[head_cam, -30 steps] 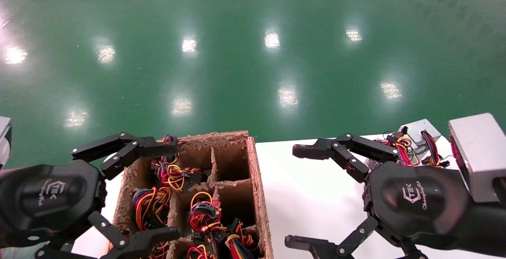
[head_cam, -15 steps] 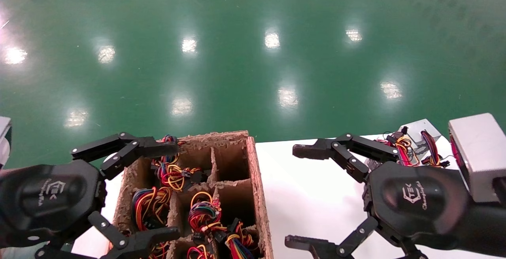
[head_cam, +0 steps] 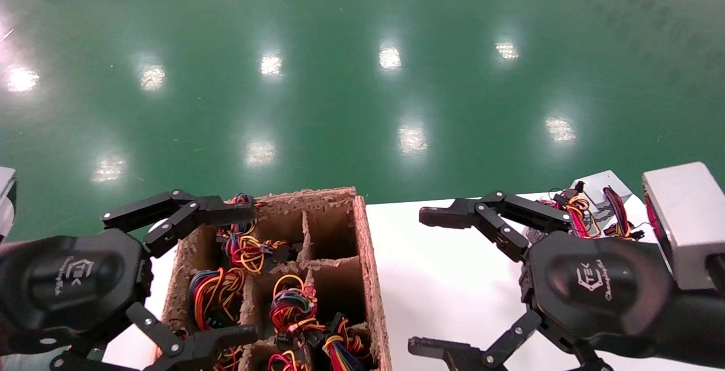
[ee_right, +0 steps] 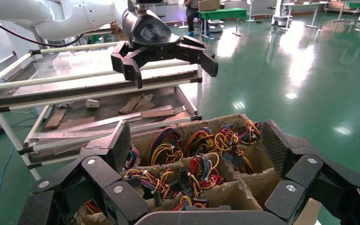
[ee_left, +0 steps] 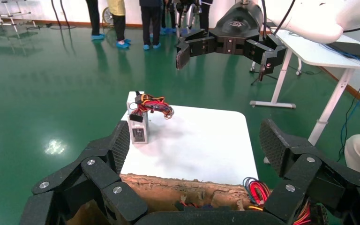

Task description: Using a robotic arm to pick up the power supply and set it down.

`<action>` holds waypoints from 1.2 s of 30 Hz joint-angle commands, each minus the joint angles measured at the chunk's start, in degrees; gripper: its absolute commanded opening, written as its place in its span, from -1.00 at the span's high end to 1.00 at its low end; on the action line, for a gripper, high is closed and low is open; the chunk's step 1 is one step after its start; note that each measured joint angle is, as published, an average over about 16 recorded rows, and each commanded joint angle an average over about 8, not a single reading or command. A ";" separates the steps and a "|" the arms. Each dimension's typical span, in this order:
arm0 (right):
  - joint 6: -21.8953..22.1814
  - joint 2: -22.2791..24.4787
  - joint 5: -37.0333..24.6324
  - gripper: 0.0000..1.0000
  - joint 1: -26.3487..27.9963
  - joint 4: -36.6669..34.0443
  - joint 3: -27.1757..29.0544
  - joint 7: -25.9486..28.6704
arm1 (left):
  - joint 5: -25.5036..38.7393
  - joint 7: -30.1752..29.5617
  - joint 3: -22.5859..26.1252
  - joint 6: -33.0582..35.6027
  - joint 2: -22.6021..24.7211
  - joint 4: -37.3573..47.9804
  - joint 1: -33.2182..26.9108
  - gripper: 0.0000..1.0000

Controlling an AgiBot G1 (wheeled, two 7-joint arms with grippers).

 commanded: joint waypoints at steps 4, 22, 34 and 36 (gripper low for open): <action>0.00 0.00 0.00 -1.00 0.00 0.00 0.00 0.00 | 0.00 0.00 0.00 0.00 0.00 0.00 0.00 -1.00; 0.23 -0.17 -0.21 -1.00 -0.16 -0.53 -0.10 -0.11 | 0.00 0.00 0.00 0.00 0.00 0.00 0.00 1.00; 5.73 -3.50 -8.43 -1.00 1.95 -2.27 -3.89 1.88 | 0.00 0.00 0.00 0.00 0.00 0.01 0.00 1.00; 7.31 -5.32 -10.54 -1.00 2.72 -2.58 -5.12 2.51 | 0.00 0.00 0.00 0.00 0.00 0.01 0.00 1.00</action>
